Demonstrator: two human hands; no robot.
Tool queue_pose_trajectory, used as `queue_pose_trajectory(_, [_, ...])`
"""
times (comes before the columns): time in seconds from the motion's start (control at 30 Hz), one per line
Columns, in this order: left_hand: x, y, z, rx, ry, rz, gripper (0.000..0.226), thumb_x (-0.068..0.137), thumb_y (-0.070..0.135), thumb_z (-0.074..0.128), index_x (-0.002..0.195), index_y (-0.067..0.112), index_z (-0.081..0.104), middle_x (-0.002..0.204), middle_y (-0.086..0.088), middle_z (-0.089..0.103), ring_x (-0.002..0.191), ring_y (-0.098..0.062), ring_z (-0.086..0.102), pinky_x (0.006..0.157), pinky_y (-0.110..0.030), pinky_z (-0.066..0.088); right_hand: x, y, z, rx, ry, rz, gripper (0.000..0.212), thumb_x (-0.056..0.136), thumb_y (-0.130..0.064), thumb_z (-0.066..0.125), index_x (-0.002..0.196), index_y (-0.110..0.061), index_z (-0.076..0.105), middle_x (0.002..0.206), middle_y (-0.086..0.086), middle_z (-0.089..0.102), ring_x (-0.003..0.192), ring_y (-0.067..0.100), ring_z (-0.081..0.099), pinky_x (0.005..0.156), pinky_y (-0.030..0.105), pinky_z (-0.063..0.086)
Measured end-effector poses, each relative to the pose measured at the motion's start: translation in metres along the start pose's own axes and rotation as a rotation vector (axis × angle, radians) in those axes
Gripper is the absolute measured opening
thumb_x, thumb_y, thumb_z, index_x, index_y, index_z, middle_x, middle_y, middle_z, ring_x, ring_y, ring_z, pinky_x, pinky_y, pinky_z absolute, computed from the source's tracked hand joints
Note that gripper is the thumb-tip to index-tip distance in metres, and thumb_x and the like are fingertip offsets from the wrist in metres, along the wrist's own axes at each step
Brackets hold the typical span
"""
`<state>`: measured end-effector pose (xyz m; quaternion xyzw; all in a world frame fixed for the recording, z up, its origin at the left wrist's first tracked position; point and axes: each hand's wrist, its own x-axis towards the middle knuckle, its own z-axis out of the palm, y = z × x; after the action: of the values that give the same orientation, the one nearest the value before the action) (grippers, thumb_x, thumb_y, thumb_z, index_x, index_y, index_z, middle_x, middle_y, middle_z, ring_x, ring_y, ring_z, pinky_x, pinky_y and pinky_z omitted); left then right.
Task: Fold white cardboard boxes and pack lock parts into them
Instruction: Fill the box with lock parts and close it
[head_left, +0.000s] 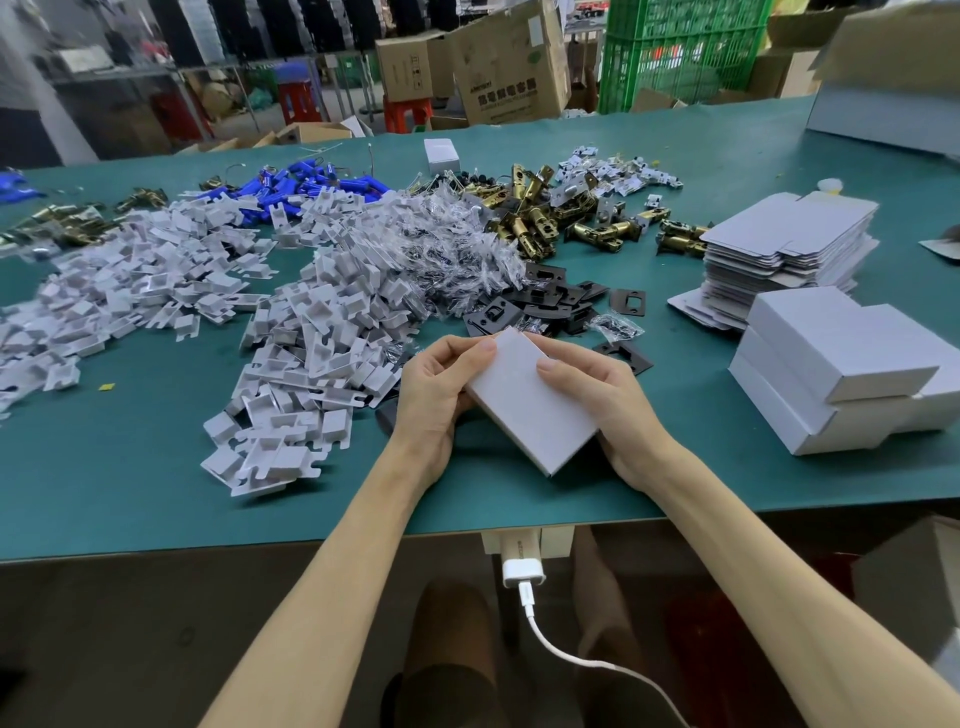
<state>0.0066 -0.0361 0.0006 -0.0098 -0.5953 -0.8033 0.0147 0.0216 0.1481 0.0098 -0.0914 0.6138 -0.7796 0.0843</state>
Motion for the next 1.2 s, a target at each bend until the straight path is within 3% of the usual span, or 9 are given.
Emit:
queue_pose_trajectory(0.07, [-0.0010,0.0017,-0.0001,-0.004,-0.010,0.001,0.008,0.085,0.024,0.076,0.085,0.017,0.070,0.095,-0.012,0.072,0.084,-0.020,0.061,0.073,-0.037,0.052,-0.0004,-0.0005,0.0002,0.006,-0.005,-0.001,0.031,0.098,-0.020,0.064,0.127,-0.024,0.072,0.114,0.009,0.076,0.088,0.018,0.070,0.071,0.023,0.057])
queue_pose_trajectory(0.13, [-0.0014,0.0023,0.0004,-0.019,-0.057,0.016,0.011,0.090,0.020,0.072,0.085,0.016,0.063,0.115,-0.019,0.074,0.097,-0.028,0.062,0.083,-0.044,0.050,-0.0007,-0.0008,-0.0001,0.011,-0.009,0.000,0.030,0.098,-0.020,0.064,0.127,-0.023,0.072,0.114,0.010,0.076,0.087,0.018,0.069,0.070,0.022,0.056])
queue_pose_trajectory(0.23, [-0.0031,0.0039,0.0014,-0.062,-0.158,0.025,0.016,0.099,0.012,0.065,0.088,0.016,0.054,0.133,-0.015,0.070,0.115,-0.032,0.064,0.098,-0.051,0.048,-0.0016,-0.0012,-0.0001,0.012,-0.006,0.006,0.029,0.097,-0.018,0.064,0.125,-0.021,0.073,0.110,0.010,0.076,0.085,0.017,0.069,0.068,0.021,0.056])
queue_pose_trajectory(0.5, [-0.0021,0.0041,0.0009,-0.082,-0.139,0.044,0.005,0.099,0.018,0.065,0.096,0.013,0.065,0.130,-0.015,0.072,0.112,-0.026,0.068,0.095,-0.048,0.053,-0.0025,-0.0041,-0.0009,0.018,-0.002,0.011,0.027,0.095,-0.018,0.066,0.120,-0.020,0.075,0.107,0.016,0.074,0.083,0.019,0.069,0.066,0.021,0.055])
queue_pose_trajectory(0.63, [-0.0036,0.0035,0.0007,-0.024,-0.136,0.048,0.022,0.103,0.022,0.061,0.111,0.013,0.079,0.131,-0.009,0.072,0.113,-0.023,0.064,0.092,-0.042,0.053,-0.0020,-0.0030,-0.0008,0.029,0.014,0.009,0.025,0.095,-0.018,0.067,0.118,-0.020,0.076,0.104,0.012,0.075,0.082,0.018,0.069,0.066,0.022,0.055])
queue_pose_trajectory(0.7, [-0.0041,0.0029,0.0017,0.044,-0.152,0.044,0.028,0.103,0.028,0.060,0.121,0.015,0.078,0.132,-0.008,0.071,0.111,-0.021,0.061,0.094,-0.041,0.049,-0.0010,-0.0020,-0.0016,0.052,0.044,0.007,0.024,0.095,-0.018,0.066,0.117,-0.020,0.076,0.102,0.007,0.077,0.083,0.017,0.070,0.067,0.022,0.056])
queue_pose_trajectory(0.8, [-0.0038,0.0013,0.0026,0.111,-0.204,0.037,0.035,0.099,0.030,0.065,0.132,0.020,0.072,0.131,-0.011,0.071,0.108,-0.017,0.062,0.093,-0.036,0.053,0.0003,-0.0003,-0.0029,0.064,0.084,0.002,0.023,0.096,-0.019,0.066,0.117,-0.020,0.075,0.105,0.006,0.078,0.085,0.017,0.071,0.070,0.023,0.057])
queue_pose_trajectory(1.03, [-0.0031,-0.0031,0.0037,0.180,-0.278,0.049,0.042,0.097,0.026,0.068,0.139,0.029,0.067,0.138,-0.010,0.067,0.113,-0.018,0.059,0.110,-0.051,0.047,0.0013,0.0014,-0.0042,0.035,0.116,-0.008,0.021,0.097,-0.021,0.066,0.116,-0.022,0.074,0.103,0.004,0.077,0.085,0.015,0.071,0.068,0.023,0.057])
queue_pose_trajectory(1.2, [-0.0018,-0.0032,0.0024,0.183,-0.278,0.030,0.038,0.101,0.027,0.062,0.139,0.029,0.067,0.138,-0.010,0.068,0.114,-0.020,0.060,0.110,-0.051,0.047,0.0024,0.0025,-0.0042,0.017,0.125,-0.008,0.022,0.097,-0.021,0.066,0.117,-0.020,0.073,0.101,0.004,0.077,0.084,0.015,0.070,0.069,0.023,0.056])
